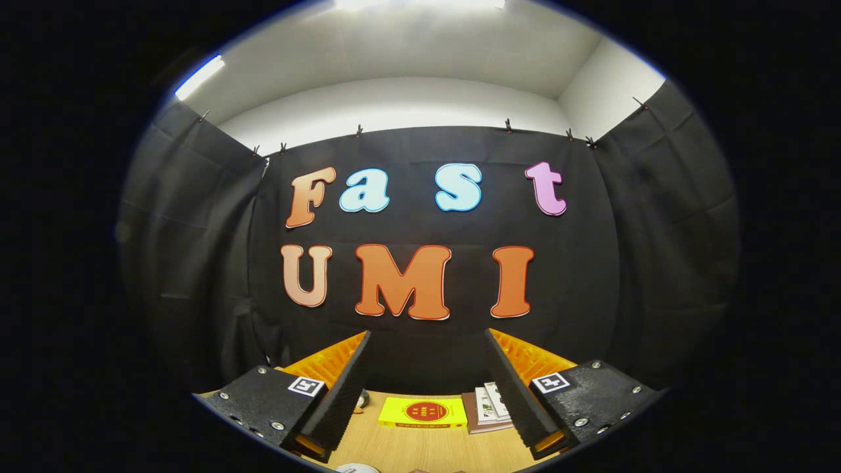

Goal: Open the storage box then place both shoes into the box .Put the left shoe in first, then the right shoe, with the right side of both shoes facing outward in a uniform manner.

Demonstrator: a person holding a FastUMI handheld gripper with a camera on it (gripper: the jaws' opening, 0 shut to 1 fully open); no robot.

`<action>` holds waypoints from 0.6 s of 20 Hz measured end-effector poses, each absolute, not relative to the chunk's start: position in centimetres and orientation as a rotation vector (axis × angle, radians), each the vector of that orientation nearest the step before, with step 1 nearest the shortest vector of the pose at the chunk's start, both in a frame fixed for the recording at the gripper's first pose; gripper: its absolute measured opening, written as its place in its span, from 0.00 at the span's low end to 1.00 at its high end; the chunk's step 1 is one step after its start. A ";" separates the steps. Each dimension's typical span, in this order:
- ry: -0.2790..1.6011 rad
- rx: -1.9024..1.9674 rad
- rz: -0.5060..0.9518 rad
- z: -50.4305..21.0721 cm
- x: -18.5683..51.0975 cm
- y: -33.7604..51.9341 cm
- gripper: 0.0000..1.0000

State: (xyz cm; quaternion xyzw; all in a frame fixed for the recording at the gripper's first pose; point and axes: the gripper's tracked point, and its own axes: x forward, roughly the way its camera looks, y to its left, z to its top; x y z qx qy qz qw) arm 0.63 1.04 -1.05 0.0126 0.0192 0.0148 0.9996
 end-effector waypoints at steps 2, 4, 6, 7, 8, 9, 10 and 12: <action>0.053 0.033 0.040 -1.6 0.6 1.4 0.99; 0.066 0.046 0.055 -2.1 0.6 2.0 0.99; 0.085 0.061 0.072 -2.7 0.6 2.6 0.99; 0.098 0.077 0.085 -3.1 0.6 3.1 0.99; 0.114 0.098 0.107 -3.7 0.6 3.8 0.99; 0.138 0.117 0.130 -4.3 0.5 4.6 0.99; 0.164 0.133 0.149 -5.1 0.4 5.2 0.99; 0.206 0.163 0.178 -6.4 0.2 6.2 0.99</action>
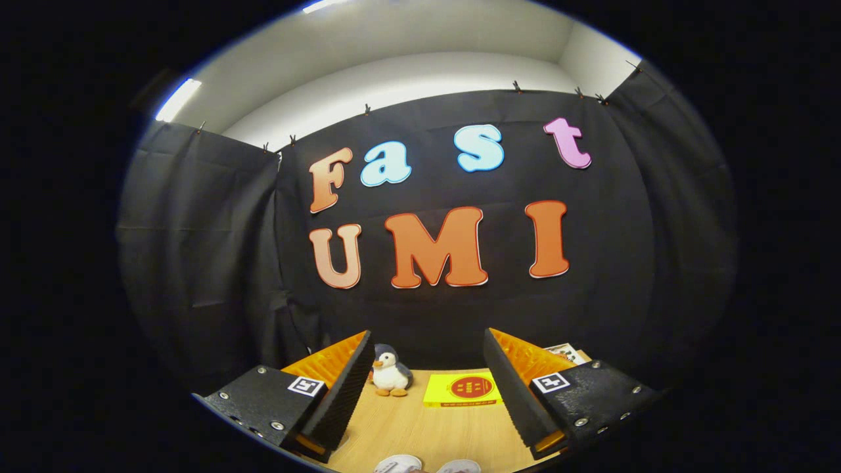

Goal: Open the storage box then place both shoes into the box .Put the left shoe in first, then the right shoe, with the right side of both shoes facing outward in a uniform manner.

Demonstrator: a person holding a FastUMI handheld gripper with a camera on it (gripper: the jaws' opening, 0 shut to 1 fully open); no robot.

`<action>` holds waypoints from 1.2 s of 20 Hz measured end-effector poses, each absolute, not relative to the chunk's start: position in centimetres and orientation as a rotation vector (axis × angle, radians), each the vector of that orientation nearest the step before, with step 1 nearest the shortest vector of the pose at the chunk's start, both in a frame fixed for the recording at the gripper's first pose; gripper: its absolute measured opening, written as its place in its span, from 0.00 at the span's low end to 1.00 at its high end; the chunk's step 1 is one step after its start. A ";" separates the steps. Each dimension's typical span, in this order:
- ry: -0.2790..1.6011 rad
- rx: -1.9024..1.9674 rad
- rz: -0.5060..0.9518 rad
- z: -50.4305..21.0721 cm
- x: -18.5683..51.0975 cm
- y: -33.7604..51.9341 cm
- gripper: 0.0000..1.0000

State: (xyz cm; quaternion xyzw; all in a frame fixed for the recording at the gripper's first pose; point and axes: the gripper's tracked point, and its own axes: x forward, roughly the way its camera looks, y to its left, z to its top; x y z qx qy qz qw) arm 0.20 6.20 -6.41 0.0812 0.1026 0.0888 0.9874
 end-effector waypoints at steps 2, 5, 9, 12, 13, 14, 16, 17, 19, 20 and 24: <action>0.254 0.199 0.215 -7.9 0.1 7.6 0.99; 0.359 0.252 0.275 -10.9 -0.5 9.9 0.99; 0.528 0.296 0.373 -15.7 -2.1 13.7 0.98; 0.686 0.348 0.475 -19.7 -4.4 17.3 0.98; 0.740 0.368 0.505 -21.0 -5.2 18.4 0.98; 0.793 0.388 0.534 -22.3 -6.1 19.4 0.98; 0.887 0.435 0.580 -24.5 -7.9 21.2 0.98; 0.926 0.461 0.599 -25.1 -8.5 22.1 0.98; 1.000 0.517 0.629 -26.3 -9.8 23.5 0.98; 1.033 0.547 0.639 -26.9 -10.5 24.0 0.98; 1.128 0.612 0.692 -28.9 -12.5 26.7 0.97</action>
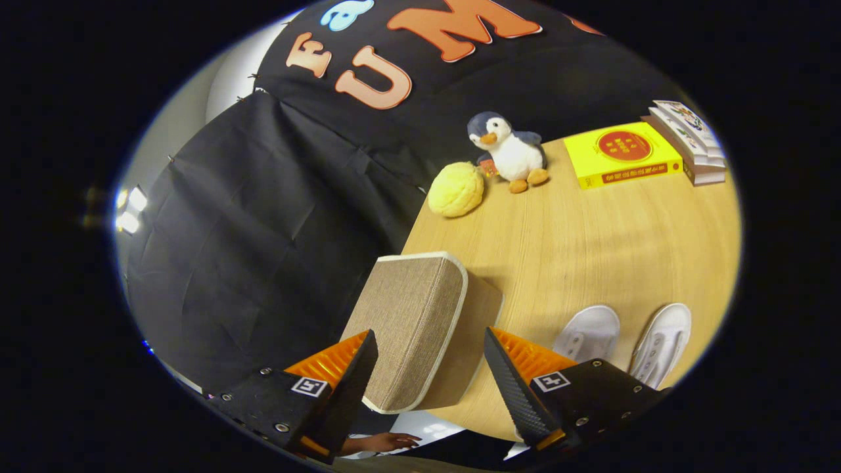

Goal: Open the storage box then place both shoes into the box .Put the left shoe in first, then the right shoe, with the right side of both shoes facing outward in a uniform manner.

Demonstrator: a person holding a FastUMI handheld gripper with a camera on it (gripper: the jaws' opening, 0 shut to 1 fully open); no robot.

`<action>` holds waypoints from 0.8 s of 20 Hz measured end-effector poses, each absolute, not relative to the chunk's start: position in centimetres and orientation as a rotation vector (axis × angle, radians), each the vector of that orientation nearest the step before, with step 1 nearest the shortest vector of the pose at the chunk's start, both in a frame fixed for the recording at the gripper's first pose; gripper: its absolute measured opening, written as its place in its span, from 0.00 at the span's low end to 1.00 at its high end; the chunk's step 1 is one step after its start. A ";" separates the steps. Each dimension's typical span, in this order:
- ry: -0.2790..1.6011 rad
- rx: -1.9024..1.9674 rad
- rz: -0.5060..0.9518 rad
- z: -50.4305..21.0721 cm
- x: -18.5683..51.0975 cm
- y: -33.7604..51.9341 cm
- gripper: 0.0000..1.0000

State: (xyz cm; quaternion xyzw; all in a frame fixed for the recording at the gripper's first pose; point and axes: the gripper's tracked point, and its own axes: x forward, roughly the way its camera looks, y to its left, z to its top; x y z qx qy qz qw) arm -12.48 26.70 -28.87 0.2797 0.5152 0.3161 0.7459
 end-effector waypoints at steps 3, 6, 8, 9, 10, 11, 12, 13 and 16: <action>1.184 0.653 0.739 -30.6 -13.8 28.6 0.97; 1.230 0.688 0.773 -31.9 -14.9 30.2 0.97; 1.268 0.703 0.780 -33.0 -15.4 31.0 0.97; 1.277 0.719 0.789 -33.2 -15.6 31.5 0.97; 1.288 0.731 0.793 -33.6 -15.7 32.0 0.97; 1.297 0.739 0.796 -34.1 -15.9 32.3 0.97; 1.308 0.743 0.803 -34.6 -16.1 32.7 0.97; 1.319 0.753 0.807 -35.2 -16.4 33.0 0.97; 1.334 0.855 0.829 -35.5 -16.7 34.3 0.97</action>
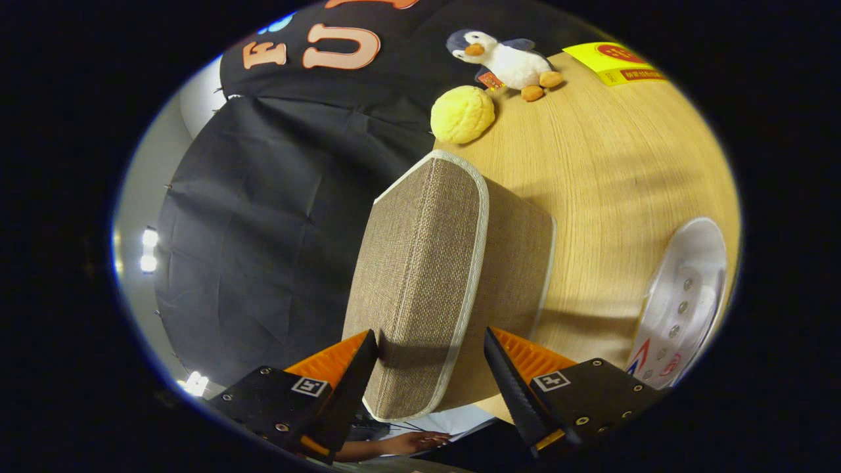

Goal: Open the storage box then place both shoes into the box .Put the left shoe in first, then the right shoe, with the right side of both shoes facing outward in a uniform manner.

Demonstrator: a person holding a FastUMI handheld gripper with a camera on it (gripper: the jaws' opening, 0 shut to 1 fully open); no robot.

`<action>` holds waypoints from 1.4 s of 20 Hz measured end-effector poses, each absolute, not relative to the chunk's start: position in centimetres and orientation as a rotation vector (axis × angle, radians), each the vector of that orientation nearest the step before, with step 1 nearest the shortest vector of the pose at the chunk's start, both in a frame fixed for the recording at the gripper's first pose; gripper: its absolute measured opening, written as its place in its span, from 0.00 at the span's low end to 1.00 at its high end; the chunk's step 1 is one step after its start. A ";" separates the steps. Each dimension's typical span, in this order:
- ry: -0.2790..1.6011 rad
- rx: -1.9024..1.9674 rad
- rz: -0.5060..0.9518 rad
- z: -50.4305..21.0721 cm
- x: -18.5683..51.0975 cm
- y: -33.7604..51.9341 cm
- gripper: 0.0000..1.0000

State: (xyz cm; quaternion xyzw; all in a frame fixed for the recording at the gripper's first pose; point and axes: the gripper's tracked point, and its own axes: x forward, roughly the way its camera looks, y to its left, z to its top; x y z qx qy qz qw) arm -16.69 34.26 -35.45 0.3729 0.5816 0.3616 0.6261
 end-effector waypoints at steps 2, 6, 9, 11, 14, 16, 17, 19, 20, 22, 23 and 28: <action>1.342 0.896 0.833 -35.8 -16.8 34.8 0.97; 1.378 0.964 0.821 -35.5 -16.9 35.1 0.95; 1.366 0.993 0.813 -34.5 -16.6 34.2 0.80; 1.367 0.987 0.807 -34.0 -16.5 33.3 0.75; 1.360 1.005 0.803 -32.8 -16.1 31.9 0.72; 1.336 1.033 0.817 -31.2 -15.9 31.1 0.69; 1.309 1.050 0.830 -30.1 -15.5 30.9 0.66; 1.272 1.063 0.857 -29.1 -15.1 31.2 0.63; 1.285 1.050 0.847 -29.7 -15.3 31.5 0.61; 1.323 1.022 0.816 -31.2 -15.7 32.4 0.50; 1.338 1.005 0.805 -31.8 -16.0 32.8 0.41; 1.397 0.992 0.711 -32.5 -15.7 33.6 0.10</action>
